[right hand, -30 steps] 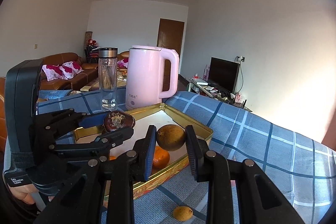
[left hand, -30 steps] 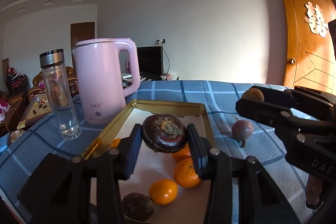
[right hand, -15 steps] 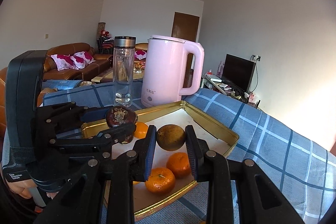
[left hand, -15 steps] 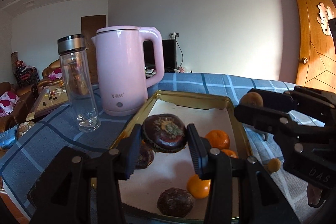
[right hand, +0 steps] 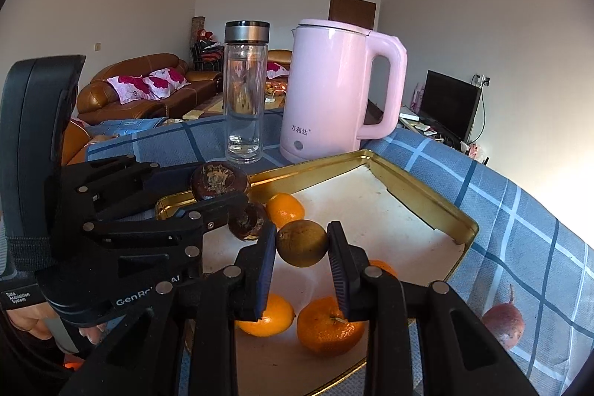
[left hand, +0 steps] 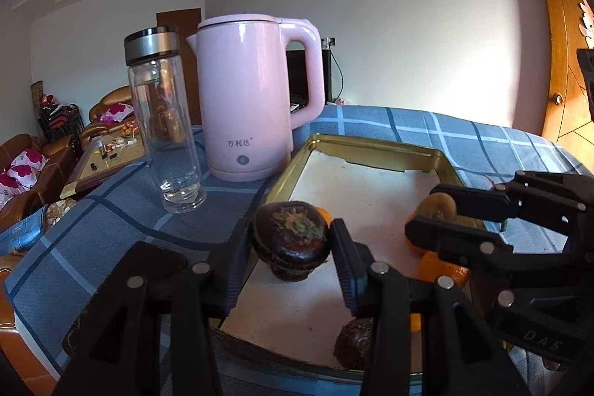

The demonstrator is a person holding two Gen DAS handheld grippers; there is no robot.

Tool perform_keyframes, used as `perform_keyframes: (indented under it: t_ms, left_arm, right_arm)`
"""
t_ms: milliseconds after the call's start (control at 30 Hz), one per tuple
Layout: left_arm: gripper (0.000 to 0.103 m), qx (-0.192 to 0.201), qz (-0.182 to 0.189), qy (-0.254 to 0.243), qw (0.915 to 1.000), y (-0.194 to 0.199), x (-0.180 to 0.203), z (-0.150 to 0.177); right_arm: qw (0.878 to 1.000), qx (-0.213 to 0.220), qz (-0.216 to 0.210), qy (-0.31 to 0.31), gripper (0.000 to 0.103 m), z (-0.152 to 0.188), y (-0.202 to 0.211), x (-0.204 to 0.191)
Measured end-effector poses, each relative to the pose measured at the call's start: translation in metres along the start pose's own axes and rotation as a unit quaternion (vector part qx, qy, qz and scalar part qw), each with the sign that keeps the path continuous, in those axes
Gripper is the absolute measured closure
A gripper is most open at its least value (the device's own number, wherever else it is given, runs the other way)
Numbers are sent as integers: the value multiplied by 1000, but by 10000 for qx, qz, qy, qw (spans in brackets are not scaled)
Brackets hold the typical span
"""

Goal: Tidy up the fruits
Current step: 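Lower both held fruits over the inside of the tin tray, then open both grippers to drop the fruits into the tray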

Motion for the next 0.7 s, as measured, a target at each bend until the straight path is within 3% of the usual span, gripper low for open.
perform_keyframes:
  t_ms: [567, 700]
  left_arm:
    - [56, -461, -44, -208, 9987, -14, -4, 19]
    - [53, -372, -114, -250, 9989, -10, -4, 18]
  right_arm:
    - [9979, -557, -310, -116, 73, 14, -28, -9]
    - [9981, -556, -236, -108, 64, 15, -27, -8]
Point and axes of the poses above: each gripper's, at about its wrist camera, not at the fingertips, and y roughly against the way its jaws point, x to its right, z to its underside, the point moved 2 cm from there along -y, roughly the way its jaws point, and after that the axes turned 7 degrees about x, right-handed, at the moved point
